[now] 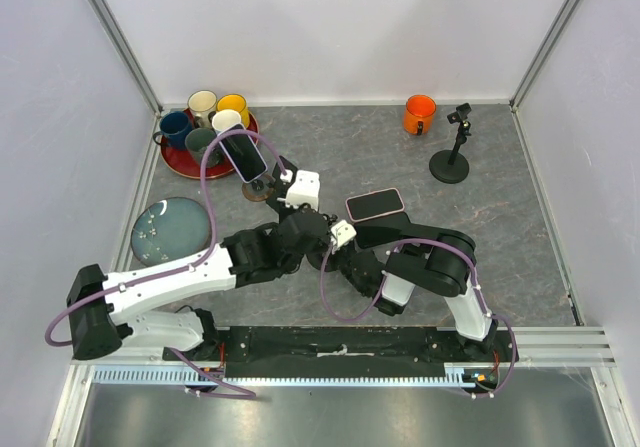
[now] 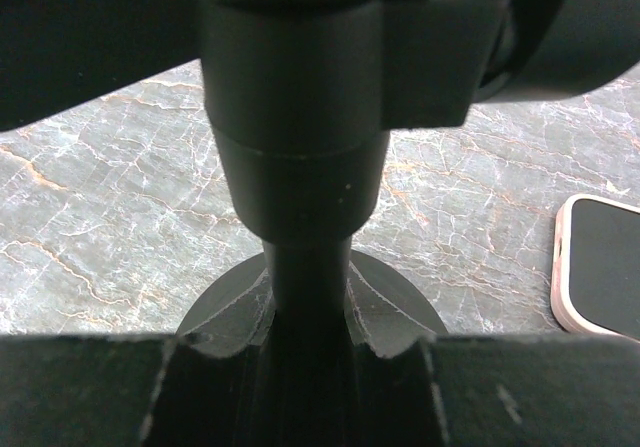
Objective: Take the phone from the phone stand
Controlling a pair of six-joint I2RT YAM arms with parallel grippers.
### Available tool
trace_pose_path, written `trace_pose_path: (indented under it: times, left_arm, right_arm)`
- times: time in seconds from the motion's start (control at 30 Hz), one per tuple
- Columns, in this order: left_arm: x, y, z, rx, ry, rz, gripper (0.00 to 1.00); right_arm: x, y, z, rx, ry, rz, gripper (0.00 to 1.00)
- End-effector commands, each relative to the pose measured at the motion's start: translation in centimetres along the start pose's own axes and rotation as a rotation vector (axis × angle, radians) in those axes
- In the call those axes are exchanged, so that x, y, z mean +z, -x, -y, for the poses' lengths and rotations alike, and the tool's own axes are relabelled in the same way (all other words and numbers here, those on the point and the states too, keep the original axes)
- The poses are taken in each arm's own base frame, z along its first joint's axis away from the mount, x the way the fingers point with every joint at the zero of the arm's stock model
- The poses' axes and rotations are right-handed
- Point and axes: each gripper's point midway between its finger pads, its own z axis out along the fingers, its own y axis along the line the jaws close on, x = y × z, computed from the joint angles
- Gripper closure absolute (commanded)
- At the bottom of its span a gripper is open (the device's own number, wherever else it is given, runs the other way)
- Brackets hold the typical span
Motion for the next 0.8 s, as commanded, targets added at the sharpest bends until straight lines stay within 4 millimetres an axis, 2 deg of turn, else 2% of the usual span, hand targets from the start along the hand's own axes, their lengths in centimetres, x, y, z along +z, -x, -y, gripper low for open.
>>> trace_pose_path:
  times: [0.0,0.03,0.17,0.33,0.37,0.6,0.77]
  left_arm:
    - [-0.7,1.8,-1.3,0.026,-0.054,0.034,0.98]
    - [-1.1,2.5,-1.5,0.014,-0.083,0.046,0.98]
    - [-1.1,3.3,-3.3,0.067,-0.112,0.061,0.98]
    - [-1.3,3.6,-4.3,0.107,-0.175,0.052,0.98]
    - [-1.3,4.0,-5.0,0.101,-0.166,0.061,0.98]
    - [-1.2,4.4,-7.0,0.095,-0.192,0.066,0.98]
    - [-1.0,4.1,-8.5,0.118,-0.166,0.049,0.98]
  right_arm:
    - [-0.5,0.7,2.5,0.070,-0.085,0.103,1.00]
    - [-0.4,0.6,2.7,0.076,-0.083,0.102,1.00]
    - [-0.3,0.5,2.8,0.098,-0.063,0.097,1.00]
    - [-0.2,0.4,2.6,0.097,-0.049,0.095,1.00]
    - [-0.2,0.4,2.6,0.098,-0.048,0.095,1.00]
    - [0.0,0.0,2.3,0.106,-0.031,0.078,1.00]
    - [0.0,-0.4,3.1,0.144,-0.048,0.070,1.00]
